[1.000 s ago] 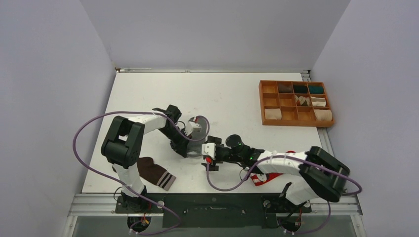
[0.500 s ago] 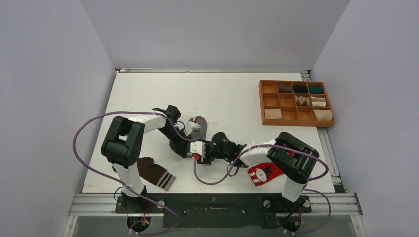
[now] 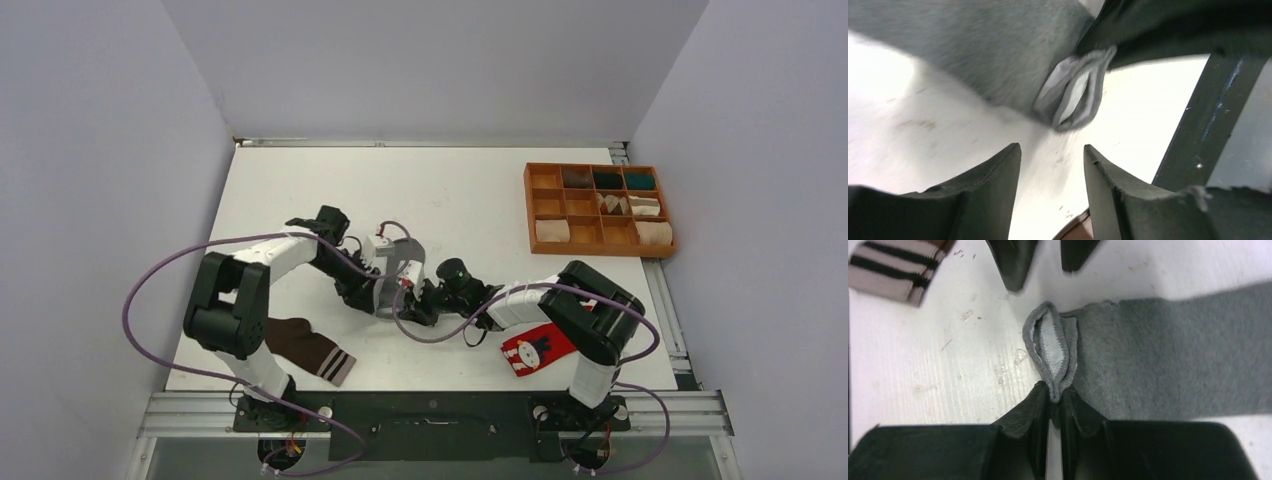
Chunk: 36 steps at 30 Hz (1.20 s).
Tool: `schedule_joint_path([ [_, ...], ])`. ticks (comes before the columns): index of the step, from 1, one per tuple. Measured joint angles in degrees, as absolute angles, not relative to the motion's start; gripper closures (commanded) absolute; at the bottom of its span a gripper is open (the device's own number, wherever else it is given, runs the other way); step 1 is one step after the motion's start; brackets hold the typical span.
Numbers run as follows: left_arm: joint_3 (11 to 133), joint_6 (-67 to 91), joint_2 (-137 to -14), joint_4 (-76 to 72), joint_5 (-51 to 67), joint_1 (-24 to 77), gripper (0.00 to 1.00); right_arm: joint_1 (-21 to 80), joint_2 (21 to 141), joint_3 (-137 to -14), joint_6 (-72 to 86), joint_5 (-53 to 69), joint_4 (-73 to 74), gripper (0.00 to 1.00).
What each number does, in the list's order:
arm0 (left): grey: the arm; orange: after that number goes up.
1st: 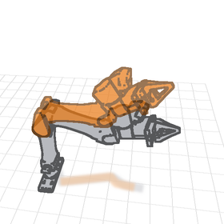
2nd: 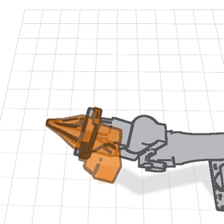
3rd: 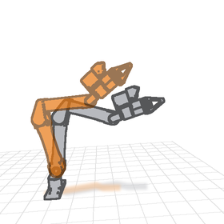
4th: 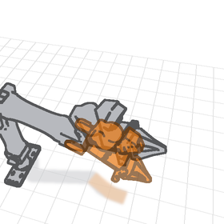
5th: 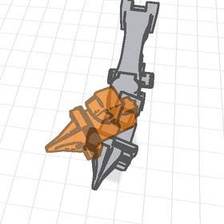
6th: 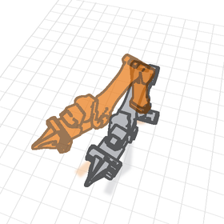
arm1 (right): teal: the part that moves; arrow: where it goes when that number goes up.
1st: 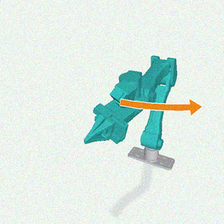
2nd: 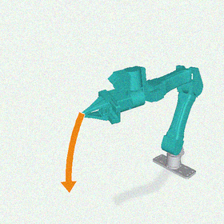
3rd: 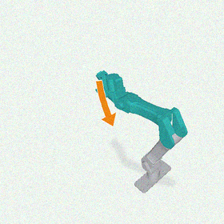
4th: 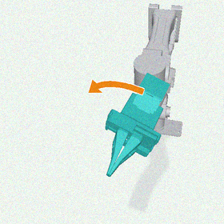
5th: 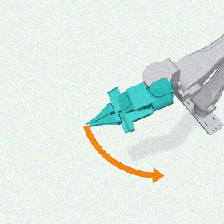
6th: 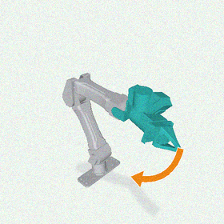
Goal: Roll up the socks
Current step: Roll the sock at the center of the board.
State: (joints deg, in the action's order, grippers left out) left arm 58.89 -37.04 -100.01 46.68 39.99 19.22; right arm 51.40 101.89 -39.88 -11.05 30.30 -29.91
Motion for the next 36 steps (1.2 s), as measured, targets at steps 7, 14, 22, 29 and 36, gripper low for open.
schedule_joint_path([
  [7,56.71,-41.34,-87.00,43.29,40.93,13.89,0.53,42.74,105.62,-42.63,12.62,38.06,-29.47,0.95],
  [14,52.51,-45.58,-82.43,37.47,36.49,22.22,0.49,39.38,111.81,-46.28,34.57,45.58,-30.39,0.95],
  [22,49.63,-57.28,-81.34,32.69,32.21,28.73,0.46,36.56,115.11,-47.51,47.46,50.72,-30.04,0.95],
  [29,49.58,-63.53,-85.01,27.40,26.04,34.63,0.47,35.62,117.69,-49.41,51.03,54.37,-30.04,0.95],
  [36,48.56,-66.24,-88.95,24.77,21.15,36.36,0.70,35.22,117.99,-50.11,51.46,54.96,-29.23,0.95],
])
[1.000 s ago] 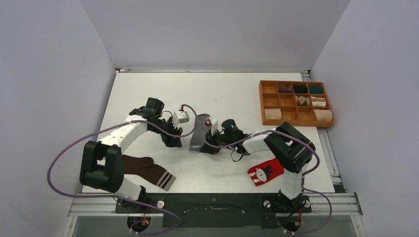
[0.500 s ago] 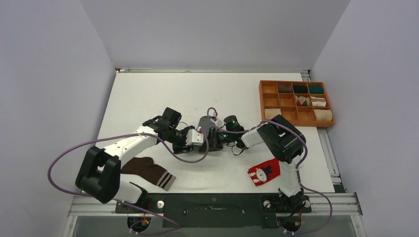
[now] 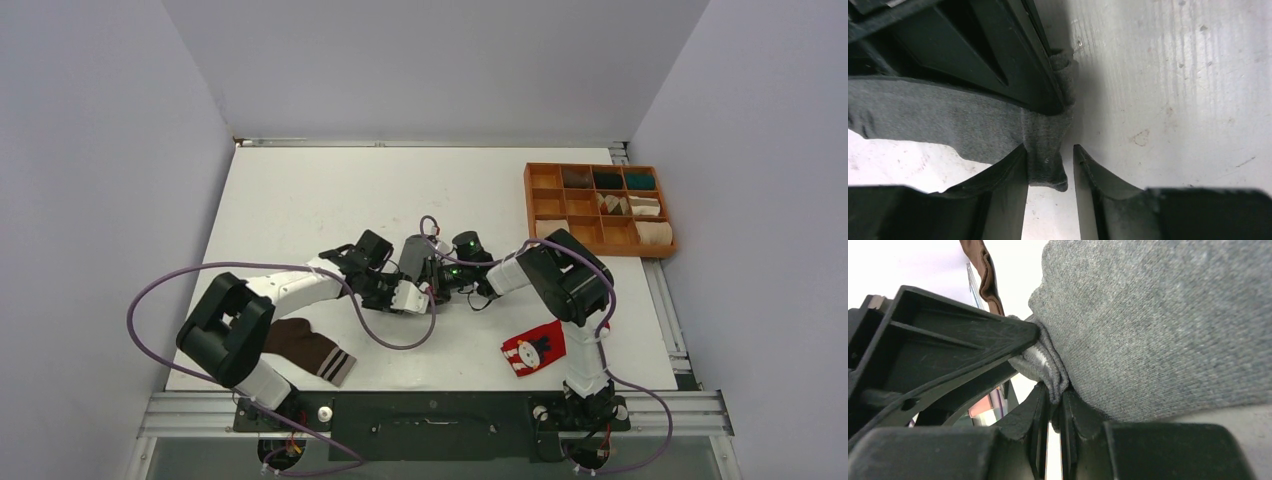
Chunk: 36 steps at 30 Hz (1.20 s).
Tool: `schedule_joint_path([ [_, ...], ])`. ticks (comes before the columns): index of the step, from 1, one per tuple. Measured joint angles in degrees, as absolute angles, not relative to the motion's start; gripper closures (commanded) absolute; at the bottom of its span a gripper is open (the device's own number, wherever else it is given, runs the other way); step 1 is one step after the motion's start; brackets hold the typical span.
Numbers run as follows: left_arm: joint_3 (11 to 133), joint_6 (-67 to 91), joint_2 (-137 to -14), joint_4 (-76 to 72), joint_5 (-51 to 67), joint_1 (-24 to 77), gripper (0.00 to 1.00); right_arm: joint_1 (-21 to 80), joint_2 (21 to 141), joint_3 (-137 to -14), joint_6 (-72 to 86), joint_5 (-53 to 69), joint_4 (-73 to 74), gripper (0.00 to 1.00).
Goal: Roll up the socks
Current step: Roll the sock at the center of the board.
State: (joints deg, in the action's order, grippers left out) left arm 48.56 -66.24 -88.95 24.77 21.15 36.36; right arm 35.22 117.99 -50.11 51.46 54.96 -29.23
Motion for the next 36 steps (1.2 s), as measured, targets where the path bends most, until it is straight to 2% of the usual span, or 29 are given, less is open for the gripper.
schedule_joint_path([
  [2,48.56,-66.22,-90.02,24.58,20.21,36.45,0.81,35.18,117.99,-50.15,51.44,54.96,-29.10,0.95],
  [4,48.58,-65.52,-90.83,24.51,19.44,36.56,0.97,35.11,117.99,-50.15,51.48,54.98,-29.10,0.94],
  [5,48.62,-65.06,-91.26,24.45,19.07,36.67,1.00,35.07,117.99,-50.15,51.48,55.00,-29.10,0.90],
  [10,51.83,-61.17,-93.14,27.59,18.68,36.73,1.00,34.33,117.84,-50.17,50.98,55.83,-29.06,0.60],
  [14,54.15,-56.73,-94.50,32.32,20.01,36.71,1.00,33.52,115.09,-50.13,48.86,56.12,-28.56,0.45],
  [21,56.25,-51.44,-96.14,38.96,24.43,35.70,1.00,30.26,106.28,-45.47,43.16,54.63,-27.92,0.41],
  [28,60.38,-49.95,-100.77,46.74,32.36,31.44,1.00,28.77,96.07,-33.85,37.30,52.90,-32.91,0.37],
  [31,64.45,-49.98,-105.01,51.03,35.86,29.45,1.00,32.71,88.58,-30.46,26.48,46.59,-30.61,0.31],
  [33,66.81,-50.13,-107.61,53.34,38.00,28.47,1.00,38.85,83.07,-28.88,16.32,40.58,-29.76,0.25],
  [36,68.95,-49.98,-110.30,55.77,40.07,27.73,1.00,49.54,76.95,-25.41,-0.01,32.62,-33.17,0.24],
])
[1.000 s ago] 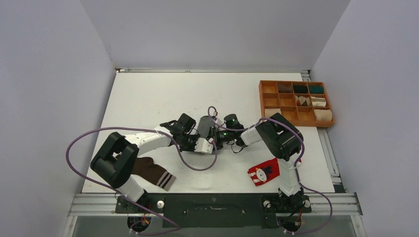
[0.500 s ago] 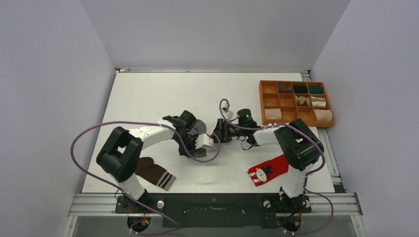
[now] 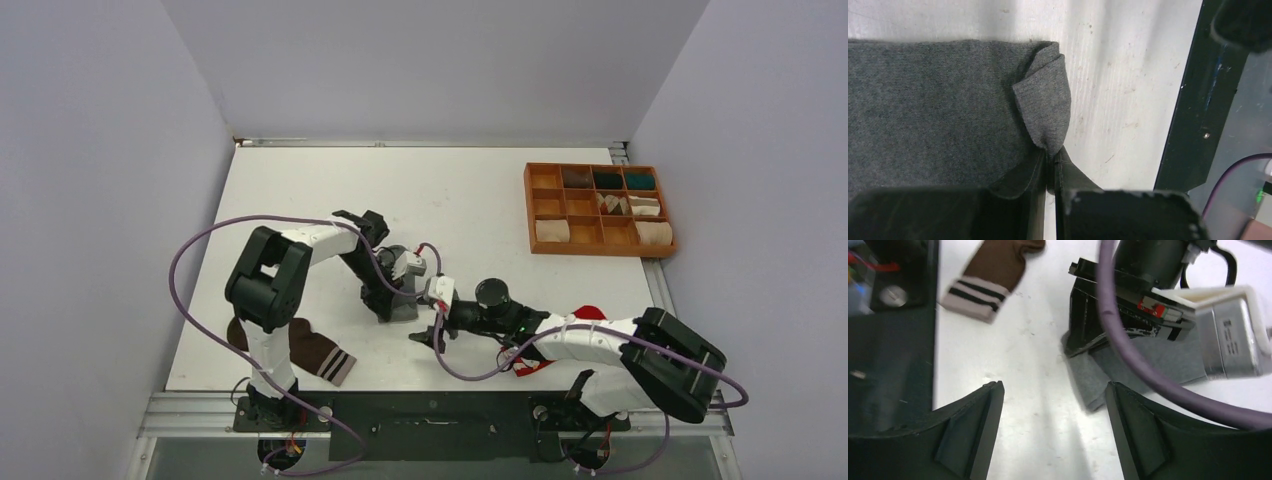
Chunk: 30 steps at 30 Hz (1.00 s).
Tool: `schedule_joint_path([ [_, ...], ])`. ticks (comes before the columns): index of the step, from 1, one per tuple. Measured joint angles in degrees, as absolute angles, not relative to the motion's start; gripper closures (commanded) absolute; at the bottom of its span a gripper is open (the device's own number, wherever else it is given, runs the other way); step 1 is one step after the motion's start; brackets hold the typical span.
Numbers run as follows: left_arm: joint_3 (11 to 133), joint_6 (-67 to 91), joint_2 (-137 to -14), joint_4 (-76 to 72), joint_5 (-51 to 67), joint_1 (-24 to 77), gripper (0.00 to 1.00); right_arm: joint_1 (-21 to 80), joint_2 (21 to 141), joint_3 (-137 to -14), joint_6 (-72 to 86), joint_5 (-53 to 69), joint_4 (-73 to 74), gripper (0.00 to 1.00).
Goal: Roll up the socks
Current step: Roll the sock at the center of the board.
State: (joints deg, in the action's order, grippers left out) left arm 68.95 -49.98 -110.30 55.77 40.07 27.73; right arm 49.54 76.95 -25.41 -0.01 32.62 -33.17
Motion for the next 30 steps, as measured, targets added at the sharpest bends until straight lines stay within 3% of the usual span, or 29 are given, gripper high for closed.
schedule_joint_path([
  [6,70.70,-46.72,-112.42,56.90,41.04,27.62,1.00,53.67,84.05,-25.71,-22.72,24.05,-35.94,0.28],
  [12,73.28,-45.45,-114.80,58.89,41.19,27.42,1.00,53.93,94.24,-31.31,-33.80,22.41,-33.67,0.34],
  [20,75.61,-47.35,-116.92,61.63,41.89,27.27,1.00,54.92,98.59,-35.86,-37.43,22.79,-32.14,0.79],
  [22,75.64,-47.99,-116.92,61.80,41.98,27.27,0.92,54.92,99.02,-35.94,-37.01,22.96,-31.33,0.87],
  [25,75.64,-49.17,-116.92,61.93,42.35,26.98,0.81,55.13,99.22,-37.01,-35.14,22.90,-29.10,0.91],
  [28,74.96,-50.04,-116.42,61.41,43.55,26.04,0.59,55.11,99.22,-38.41,-31.81,22.70,-26.61,0.94],
  [30,73.63,-50.28,-114.85,60.53,44.49,24.99,0.55,55.11,99.24,-39.55,-29.39,22.57,-24.49,0.95],
])
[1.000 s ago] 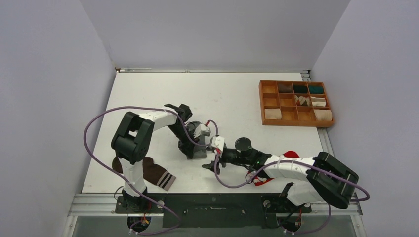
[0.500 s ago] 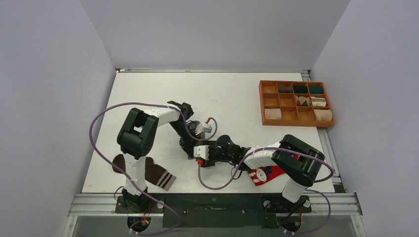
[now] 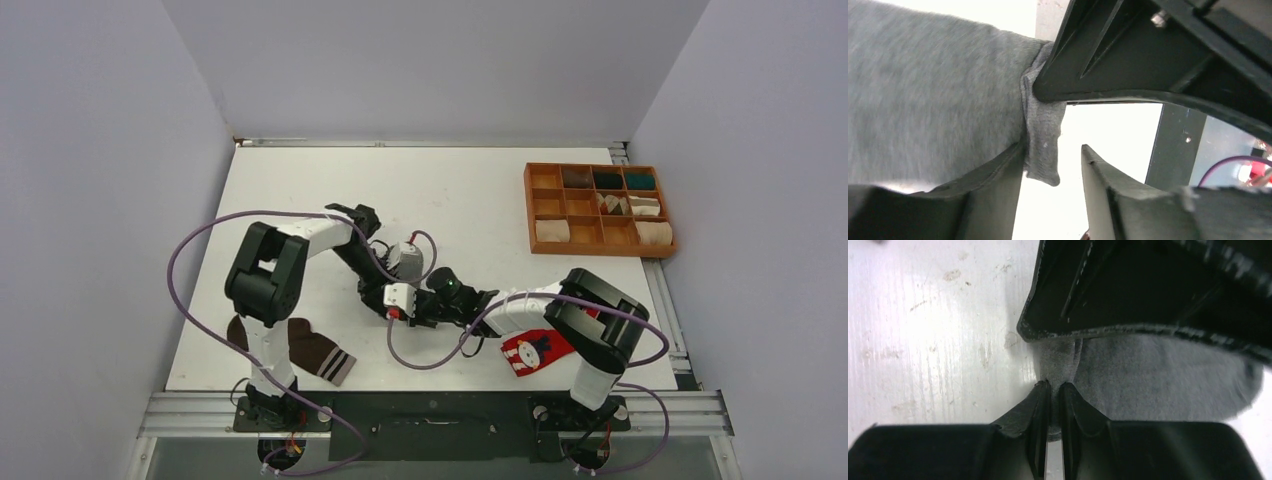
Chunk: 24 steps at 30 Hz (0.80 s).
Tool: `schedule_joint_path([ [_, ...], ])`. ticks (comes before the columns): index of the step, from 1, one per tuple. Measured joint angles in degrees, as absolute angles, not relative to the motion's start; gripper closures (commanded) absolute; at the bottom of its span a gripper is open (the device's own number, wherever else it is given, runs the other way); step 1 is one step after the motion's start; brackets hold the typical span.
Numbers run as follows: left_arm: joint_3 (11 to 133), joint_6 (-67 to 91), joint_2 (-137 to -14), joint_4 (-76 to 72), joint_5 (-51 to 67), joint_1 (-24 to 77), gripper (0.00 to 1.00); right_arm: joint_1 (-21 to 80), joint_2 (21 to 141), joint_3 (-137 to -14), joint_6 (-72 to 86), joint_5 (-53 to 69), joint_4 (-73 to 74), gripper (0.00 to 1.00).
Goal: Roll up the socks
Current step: Roll the sock at the center of the board.
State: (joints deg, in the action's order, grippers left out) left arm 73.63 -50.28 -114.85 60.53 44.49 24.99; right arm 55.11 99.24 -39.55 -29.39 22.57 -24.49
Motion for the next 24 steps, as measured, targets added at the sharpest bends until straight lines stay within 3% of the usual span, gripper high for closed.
schedule_joint_path([
  [7,67.09,-50.41,-103.07,52.31,47.59,17.63,0.54,53.91,101.43,-46.76,-19.77,24.69,-14.70,0.95],
  [12,63.79,-54.30,-92.73,49.10,49.50,11.27,0.52,49.39,103.85,-50.15,-9.13,33.26,-11.55,0.95],
  [17,58.50,-57.74,-86.72,45.15,48.38,14.09,0.48,43.59,109.03,-52.62,5.26,46.06,-13.58,0.95],
  [24,50.85,-61.69,-84.58,36.64,37.17,25.50,0.46,38.00,116.95,-56.38,20.08,58.70,-16.64,0.95],
])
